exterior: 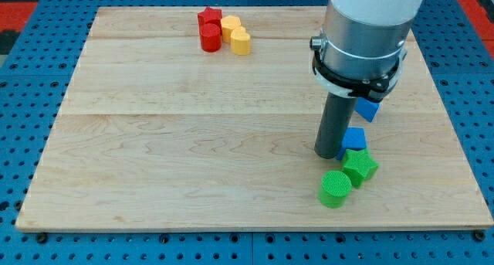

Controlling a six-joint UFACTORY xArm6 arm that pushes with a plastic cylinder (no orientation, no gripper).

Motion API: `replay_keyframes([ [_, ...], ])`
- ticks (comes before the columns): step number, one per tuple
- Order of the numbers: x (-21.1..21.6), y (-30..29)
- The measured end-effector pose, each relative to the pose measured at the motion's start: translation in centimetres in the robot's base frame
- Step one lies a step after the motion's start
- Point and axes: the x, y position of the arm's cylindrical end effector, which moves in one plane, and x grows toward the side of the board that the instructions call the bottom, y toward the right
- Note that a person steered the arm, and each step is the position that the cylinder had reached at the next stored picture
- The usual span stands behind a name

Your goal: Separate the blue cube from the green star

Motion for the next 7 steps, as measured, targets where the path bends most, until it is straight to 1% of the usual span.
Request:
replay_keyframes([
  [1,1.3,1.3],
  [2,1.3,4.0],
  [4,0.7,6.1],
  [5,0.2,9.1],
  [6,0.0,10.1],
  [7,0.0,9.0],
])
